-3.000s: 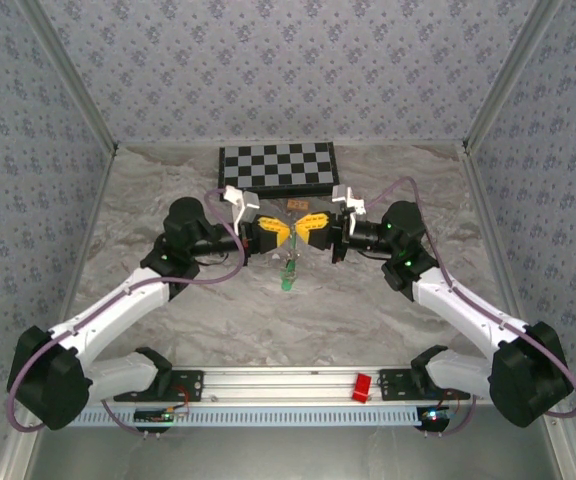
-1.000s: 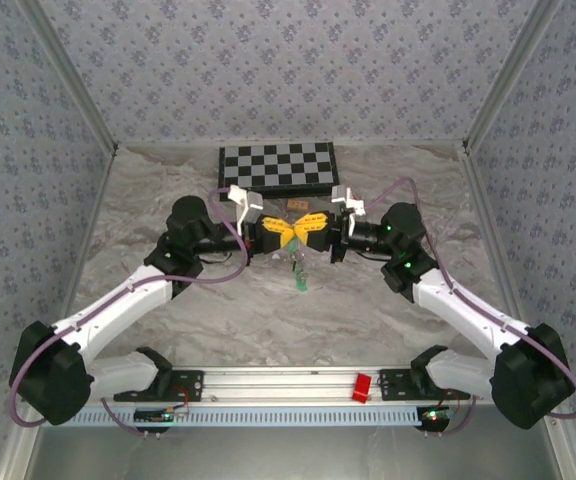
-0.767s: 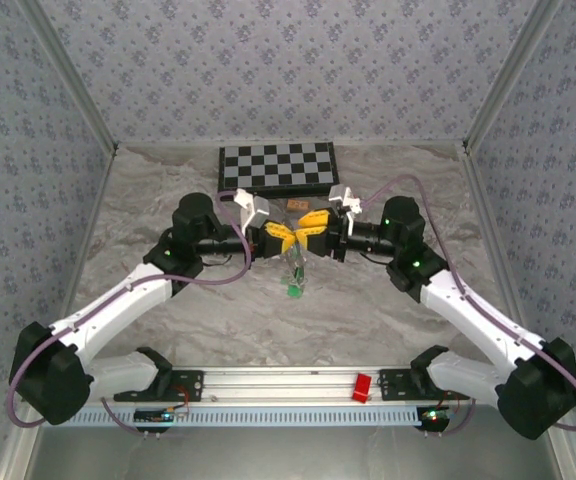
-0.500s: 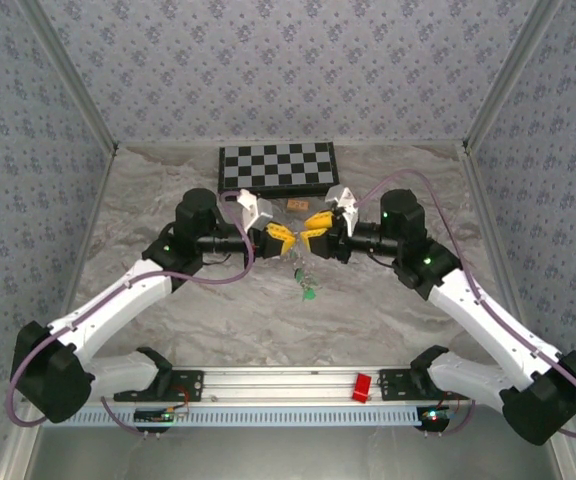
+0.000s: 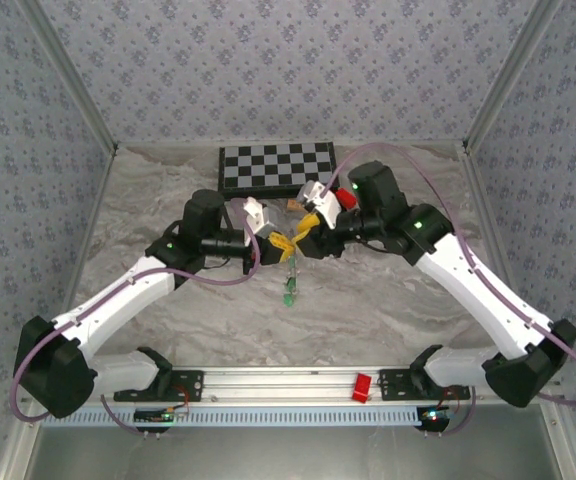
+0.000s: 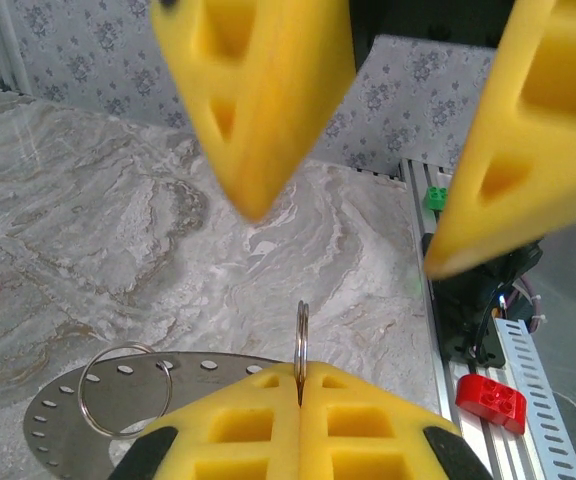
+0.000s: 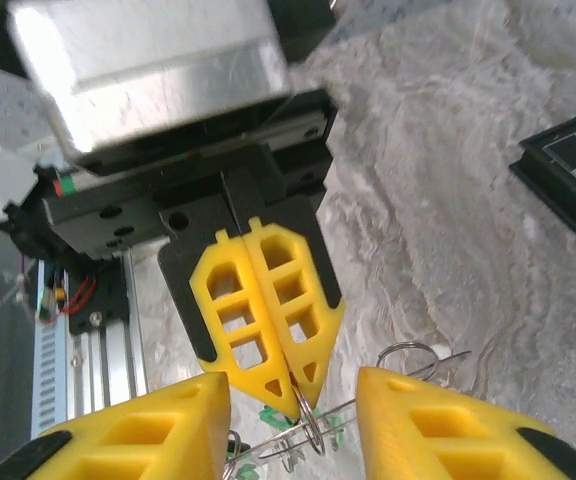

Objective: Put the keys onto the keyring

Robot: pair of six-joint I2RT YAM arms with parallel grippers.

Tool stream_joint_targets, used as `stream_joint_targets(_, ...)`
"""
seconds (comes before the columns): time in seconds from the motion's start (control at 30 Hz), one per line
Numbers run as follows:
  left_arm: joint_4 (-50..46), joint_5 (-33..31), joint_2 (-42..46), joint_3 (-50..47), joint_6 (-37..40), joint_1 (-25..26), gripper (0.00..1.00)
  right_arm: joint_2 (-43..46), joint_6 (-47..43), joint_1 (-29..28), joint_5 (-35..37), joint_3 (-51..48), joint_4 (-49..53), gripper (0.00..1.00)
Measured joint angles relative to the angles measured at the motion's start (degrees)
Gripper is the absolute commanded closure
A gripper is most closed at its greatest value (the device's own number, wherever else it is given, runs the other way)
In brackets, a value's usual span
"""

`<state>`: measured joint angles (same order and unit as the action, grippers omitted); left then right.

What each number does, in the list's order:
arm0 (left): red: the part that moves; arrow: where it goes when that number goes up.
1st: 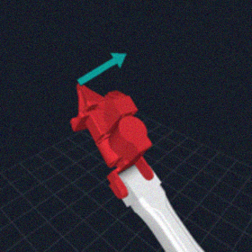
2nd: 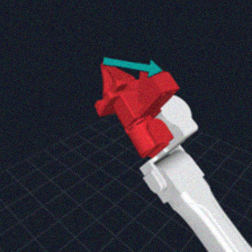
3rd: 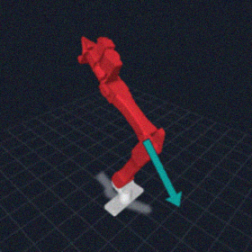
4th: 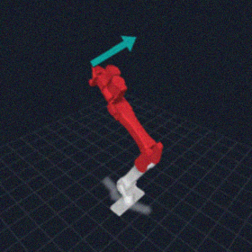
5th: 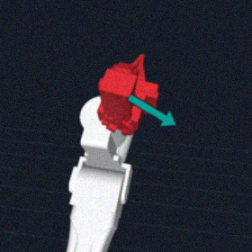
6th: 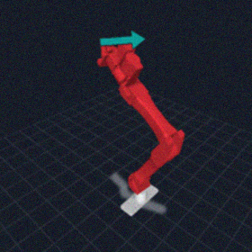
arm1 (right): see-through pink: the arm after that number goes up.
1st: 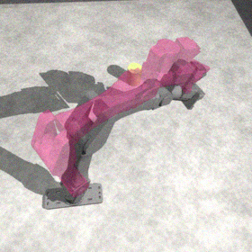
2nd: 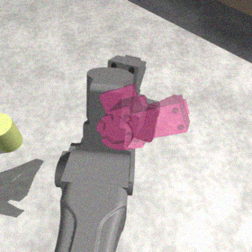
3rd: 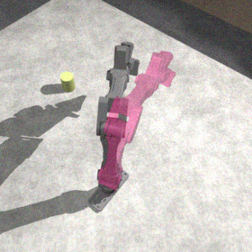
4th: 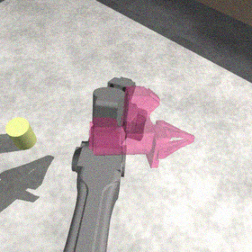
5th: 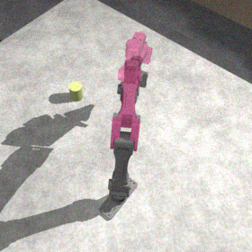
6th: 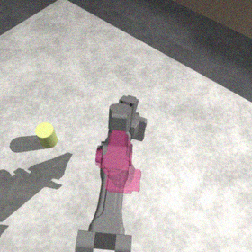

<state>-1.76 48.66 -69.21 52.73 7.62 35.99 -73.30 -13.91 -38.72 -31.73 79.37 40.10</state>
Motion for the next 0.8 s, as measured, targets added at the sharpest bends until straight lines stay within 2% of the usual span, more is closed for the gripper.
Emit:
stream_joint_targets(0.23,0.11,0.31,0.5,0.0,0.09,-0.24,1.0,-2.67,-2.25,-0.42,0.07,0.46,5.2,0.63)
stream_joint_targets(0.53,0.26,1.84,0.55,0.0,0.09,-0.26,1.0,-2.67,-3.52,-0.42,-0.59,0.46,5.46,0.75)
stream_joint_targets(0.8,0.24,3.08,0.55,0.0,0.09,-0.37,1.0,-2.67,-3.58,-0.42,-1.55,0.44,5.46,0.78)
